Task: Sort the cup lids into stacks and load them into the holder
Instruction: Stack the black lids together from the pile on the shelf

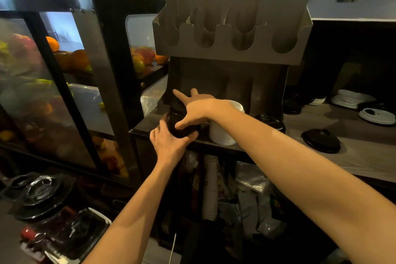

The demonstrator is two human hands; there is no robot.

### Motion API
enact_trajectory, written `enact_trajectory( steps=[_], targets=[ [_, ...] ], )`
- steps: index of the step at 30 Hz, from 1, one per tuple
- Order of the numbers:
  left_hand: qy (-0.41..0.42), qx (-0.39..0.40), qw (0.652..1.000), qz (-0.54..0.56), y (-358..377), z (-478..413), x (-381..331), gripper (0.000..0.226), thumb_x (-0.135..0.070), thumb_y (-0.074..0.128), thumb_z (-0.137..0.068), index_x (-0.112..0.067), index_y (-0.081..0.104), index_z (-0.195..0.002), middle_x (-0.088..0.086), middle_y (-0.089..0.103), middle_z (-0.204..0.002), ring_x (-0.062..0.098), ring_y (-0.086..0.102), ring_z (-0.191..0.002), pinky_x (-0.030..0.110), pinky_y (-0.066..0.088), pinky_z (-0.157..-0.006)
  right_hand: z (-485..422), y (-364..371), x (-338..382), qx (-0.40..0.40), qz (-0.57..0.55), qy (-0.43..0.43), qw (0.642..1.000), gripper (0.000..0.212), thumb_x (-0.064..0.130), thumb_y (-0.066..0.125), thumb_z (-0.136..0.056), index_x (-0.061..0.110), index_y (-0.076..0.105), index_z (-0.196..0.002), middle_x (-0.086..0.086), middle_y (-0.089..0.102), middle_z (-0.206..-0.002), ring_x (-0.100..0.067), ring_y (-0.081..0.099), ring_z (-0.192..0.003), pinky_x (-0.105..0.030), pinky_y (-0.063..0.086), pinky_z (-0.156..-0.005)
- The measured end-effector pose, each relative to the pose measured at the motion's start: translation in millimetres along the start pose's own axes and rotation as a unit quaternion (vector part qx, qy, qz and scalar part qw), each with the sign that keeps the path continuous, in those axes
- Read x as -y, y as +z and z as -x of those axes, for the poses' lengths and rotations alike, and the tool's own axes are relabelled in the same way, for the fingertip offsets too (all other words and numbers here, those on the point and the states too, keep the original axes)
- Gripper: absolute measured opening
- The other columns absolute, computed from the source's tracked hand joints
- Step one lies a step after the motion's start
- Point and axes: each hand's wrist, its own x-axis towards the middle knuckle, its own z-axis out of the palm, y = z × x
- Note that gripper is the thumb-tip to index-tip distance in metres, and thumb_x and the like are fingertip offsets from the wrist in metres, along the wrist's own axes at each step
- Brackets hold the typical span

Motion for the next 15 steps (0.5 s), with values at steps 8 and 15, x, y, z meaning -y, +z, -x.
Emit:
enact_trajectory(
  steps=[8, 15],
  targets=[
    [-0.009, 0.007, 0.996, 0.091, -5.2, -9.0, -10.5, 0.102, -0.065, 0.086, -0.060, -0.035, 0.037, -0.144, 0.000, 0.052, -0.144, 0.033, 0.032, -0.143, 0.058, 0.038, -0.114, 7.8, -4.1, -6.7, -0.092, -0.169, -0.002, 0.981, 0.101, 0.061, 0.079, -0.075, 0.034, 0.023, -0.155, -0.012, 0.036, -0.141, -0.036, 0.051, -0.122, -0.044, 0.052, -0.099],
    [0.083, 0.003, 0.981, 0.173, -11.5, -16.8, -30.0, 0.092, -0.039, 0.092, -0.070, -0.033, 0.042, -0.147, -0.018, 0.057, -0.130, -0.003, 0.056, -0.117, 0.016, 0.048, -0.095, 7.6, 0.5, -20.8, -0.160, -0.371, -0.007, 0.915, 0.115, 0.041, 0.091, -0.067, 0.034, 0.017, -0.155, -0.010, 0.041, -0.142, -0.028, 0.049, -0.125, -0.032, 0.049, -0.090]
  ],
)
